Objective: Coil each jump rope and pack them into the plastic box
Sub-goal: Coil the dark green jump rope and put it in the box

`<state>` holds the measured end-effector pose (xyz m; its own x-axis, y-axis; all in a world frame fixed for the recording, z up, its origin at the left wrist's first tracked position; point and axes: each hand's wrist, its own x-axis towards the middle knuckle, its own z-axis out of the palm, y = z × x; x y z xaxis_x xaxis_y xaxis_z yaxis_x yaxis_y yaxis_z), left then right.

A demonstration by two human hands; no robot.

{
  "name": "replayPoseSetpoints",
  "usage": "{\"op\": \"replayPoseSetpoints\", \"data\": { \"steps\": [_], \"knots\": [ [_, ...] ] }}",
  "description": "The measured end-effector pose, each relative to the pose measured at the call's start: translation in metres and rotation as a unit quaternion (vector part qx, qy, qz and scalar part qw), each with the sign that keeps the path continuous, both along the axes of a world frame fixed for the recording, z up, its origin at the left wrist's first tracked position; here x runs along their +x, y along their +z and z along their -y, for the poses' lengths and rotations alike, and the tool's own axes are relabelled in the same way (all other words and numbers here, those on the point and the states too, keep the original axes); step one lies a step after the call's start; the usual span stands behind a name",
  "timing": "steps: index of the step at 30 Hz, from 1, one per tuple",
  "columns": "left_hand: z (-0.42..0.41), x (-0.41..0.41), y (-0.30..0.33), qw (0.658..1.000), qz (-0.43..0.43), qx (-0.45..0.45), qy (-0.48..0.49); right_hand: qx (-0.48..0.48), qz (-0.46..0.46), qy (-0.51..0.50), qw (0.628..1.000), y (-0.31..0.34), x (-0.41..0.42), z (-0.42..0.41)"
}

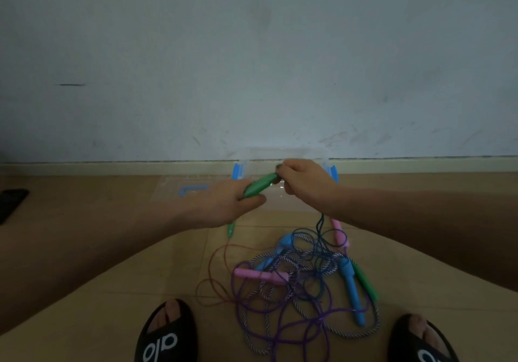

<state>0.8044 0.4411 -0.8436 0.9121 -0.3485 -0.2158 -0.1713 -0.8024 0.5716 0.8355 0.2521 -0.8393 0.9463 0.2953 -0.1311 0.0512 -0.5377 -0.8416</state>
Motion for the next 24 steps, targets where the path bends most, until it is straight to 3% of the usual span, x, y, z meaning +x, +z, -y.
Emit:
{"op": "replayPoseSetpoints", "data": {
  "steps": [3,5,10,13,16,18,24],
  "knots": [
    [-0.003,0.001,0.002,0.991,-0.053,-0.103,0.064,-0.073,0.116,0.012,0.990,-0.004,-0.007,0.002],
    [-0.007,0.004,0.005,0.988,-0.036,-0.112,0.095,-0.150,0.182,0.042,0.971,-0.010,-0.013,0.004],
    [-0.004,0.002,-0.009,0.985,-0.075,-0.060,0.142,-0.410,0.290,0.182,0.845,0.000,-0.025,-0.008],
    [0.007,-0.001,-0.011,0.993,-0.029,0.071,0.093,-0.465,0.294,0.258,0.794,0.012,-0.029,-0.023],
    [-0.001,0.002,-0.014,0.979,0.065,0.192,0.017,-0.445,0.286,0.281,0.801,0.015,-0.026,-0.031],
    [-0.011,0.002,-0.018,0.967,0.118,0.226,-0.018,-0.420,0.269,0.302,0.812,0.015,-0.024,-0.031],
    [-0.014,-0.009,-0.018,0.965,0.180,0.175,-0.073,-0.298,0.142,0.343,0.879,0.025,-0.022,-0.025]
  ]
}}
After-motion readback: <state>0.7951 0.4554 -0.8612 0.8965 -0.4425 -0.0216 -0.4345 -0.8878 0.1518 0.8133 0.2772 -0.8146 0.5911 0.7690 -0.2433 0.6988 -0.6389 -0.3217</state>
